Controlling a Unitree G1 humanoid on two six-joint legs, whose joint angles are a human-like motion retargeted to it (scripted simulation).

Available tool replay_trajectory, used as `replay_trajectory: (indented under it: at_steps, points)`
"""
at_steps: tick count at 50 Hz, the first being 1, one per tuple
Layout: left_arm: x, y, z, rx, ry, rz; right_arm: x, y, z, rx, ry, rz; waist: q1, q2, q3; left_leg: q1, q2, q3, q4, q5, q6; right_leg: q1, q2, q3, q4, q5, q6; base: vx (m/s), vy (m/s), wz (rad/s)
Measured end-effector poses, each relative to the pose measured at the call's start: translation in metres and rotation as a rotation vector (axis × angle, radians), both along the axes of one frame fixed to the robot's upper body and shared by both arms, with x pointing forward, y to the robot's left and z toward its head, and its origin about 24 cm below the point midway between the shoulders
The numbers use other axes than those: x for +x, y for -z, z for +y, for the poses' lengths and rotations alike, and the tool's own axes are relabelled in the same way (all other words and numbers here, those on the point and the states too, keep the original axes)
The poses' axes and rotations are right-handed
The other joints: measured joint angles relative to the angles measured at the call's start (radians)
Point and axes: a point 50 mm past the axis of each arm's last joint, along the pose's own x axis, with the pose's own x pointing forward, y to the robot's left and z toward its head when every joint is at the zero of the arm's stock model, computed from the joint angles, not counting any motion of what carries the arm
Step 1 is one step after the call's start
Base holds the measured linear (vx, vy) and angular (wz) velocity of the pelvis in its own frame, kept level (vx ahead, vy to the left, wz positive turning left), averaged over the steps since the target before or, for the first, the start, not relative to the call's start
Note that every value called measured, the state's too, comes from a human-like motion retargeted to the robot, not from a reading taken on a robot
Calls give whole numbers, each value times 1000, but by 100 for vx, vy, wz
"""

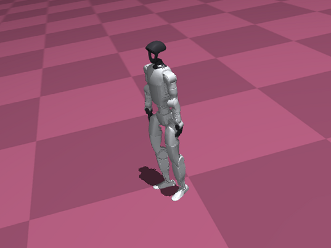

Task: In place motions

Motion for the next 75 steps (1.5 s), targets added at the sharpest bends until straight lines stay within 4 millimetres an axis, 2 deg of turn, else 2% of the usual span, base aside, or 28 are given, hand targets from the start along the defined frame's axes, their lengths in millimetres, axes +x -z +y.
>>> replay_trajectory:
  at_steps: [3,6,10,13,15,17,22,28,32,33,35,36,40,41,47,50,53,55,57,59,60,63,65,67,71,72,73,75]
  points:
    - [0,0,-5,-7,-20,-3,-2,-1,-6,-14,29,19,37,-11,12,4,-16,-59,4,-7,28,-11,-6,68,0,21,-2,-1,7,-106]
    - [-6,0,-10,-29,-42,3,-6,-2,-12,-34,52,28,25,4,12,12,-22,-129,-6,-20,27,-14,1,108,0,37,-2,3,12,-76]
    - [-13,-1,-8,-37,-10,13,-6,-4,-18,-48,78,17,-38,46,0,55,-10,36,-62,-38,56,-52,25,148,33,60,-16,-1,8,-59]
    - [-12,-1,-1,-13,31,21,2,-4,-17,-44,95,-9,-102,73,18,55,12,54,-81,-36,26,-94,59,176,68,60,-42,-18,3,-90]
    - [-11,-2,7,6,58,22,8,-3,-13,-28,102,-28,-135,85,44,56,31,90,-81,-39,28,-92,49,104,63,49,-40,-24,-7,-126]
    - [-11,-3,18,14,102,35,10,-2,-9,-13,106,-41,-152,93,60,63,45,136,-85,-47,29,-77,9,-57,56,21,-40,-23,-8,-160]
    - [-21,-7,33,66,162,97,4,-2,-7,-21,85,-13,-91,100,51,76,85,317,-88,-89,36,-50,-65,-405,83,0,-54,-15,-12,-256]
    - [-35,-8,25,40,89,142,1,-3,-14,-60,40,9,-83,133,41,101,130,501,-83,-138,24,5,-85,-629,125,42,-105,-13,-14,-251]
    - [-38,-8,16,27,64,151,-12,-5,-20,-85,108,54,-92,155,14,113,147,589,-76,-167,10,46,-83,-697,121,71,-135,-2,-16,-193]
    - [-37,-8,15,25,65,148,-17,-5,-22,-91,138,70,-92,157,7,117,147,605,-74,-174,6,58,-81,-702,111,81,-143,3,-14,-162]
    - [-33,-7,13,19,74,135,-28,-7,-24,-105,201,105,-94,145,-5,127,127,631,-71,-188,0,82,-81,-695,72,93,-92,3,-23,-135]
    - [-31,-6,14,19,79,126,-34,-8,-24,-111,231,127,-102,139,-9,135,119,638,-70,-192,-3,81,-70,-679,50,85,-85,6,-35,-104]
    - [-20,-4,14,24,89,92,-58,-13,-24,-125,322,223,-107,135,-41,155,117,688,-64,-194,-22,26,-47,-546,-2,100,-125,9,-25,-98]
    - [-17,-4,12,29,84,80,-61,-13,-23,-130,332,234,-119,137,-42,159,122,693,-58,-192,-23,32,-36,-569,-22,105,-131,5,-27,-67]
    - [7,-1,15,24,75,-8,-65,-12,-19,-130,289,235,-199,134,-21,209,163,713,3,-163,-16,51,-9,-504,-60,97,-138,5,-27,-47]
    - [13,-1,19,46,102,-30,-67,-11,-15,-114,257,254,-201,100,-26,235,171,731,54,-117,18,58,-19,-455,-70,94,-144,13,-26,-78]
    - [18,0,22,82,90,-53,-63,-9,-8,-89,223,250,-193,24,-29,230,180,698,176,-57,105,71,-73,-402,-79,98,-144,13,-29,-87]
    - [20,0,23,85,89,-67,-58,-7,-4,-66,198,235,-179,-34,-28,194,202,634,312,-39,197,78,-121,-365,-81,100,-139,13,-30,-102]
    - [23,0,22,79,96,-71,-49,-5,-1,-44,169,211,-163,-63,-29,120,252,537,480,-51,285,73,-143,-324,-76,98,-138,12,-25,-99]
    - [24,1,16,65,105,-70,-38,-4,-1,-32,141,182,-149,-62,-28,43,287,425,598,-83,320,67,-135,-293,-79,99,-143,7,-9,-93]
    - [25,1,12,56,110,-70,-32,-3,-1,-30,128,166,-141,-54,-26,2,295,358,640,-100,323,64,-124,-278,-81,100,-146,5,-7,-103]
    - [27,2,-2,24,135,-77,-14,-2,-3,-31,112,104,-109,-35,-14,-89,227,183,649,-164,301,55,-100,-222,-86,107,-154,3,-1,-108]
    - [29,2,-9,9,170,-89,-4,-2,-3,-25,117,70,-95,-30,-7,-110,175,135,591,-208,294,51,-98,-192,-87,111,-155,4,5,-90]
    - [30,2,-15,-1,214,-97,1,-2,-3,-13,135,49,-73,-17,0,-121,119,77,493,-206,270,50,-83,-165,-89,114,-155,10,7,-90]
    - [28,3,-22,0,280,-107,4,-2,0,5,170,44,-32,45,12,-92,53,-5,200,-121,163,68,-3,-128,-91,108,-158,12,8,-87]
    - [27,3,-22,3,291,-109,3,-2,0,6,175,48,-32,61,14,-78,41,-12,133,-88,156,76,18,-123,-90,104,-159,16,8,-49]
    - [24,4,-23,6,301,-108,0,-2,0,6,176,58,-41,73,11,-66,12,-36,87,-55,192,85,27,-119,-89,100,-157,19,7,-3]
    - [17,4,-25,2,321,-98,-6,-2,0,1,170,84,-97,99,-13,-39,10,-41,87,-94,192,87,31,-149,-81,92,-149,22,9,35]
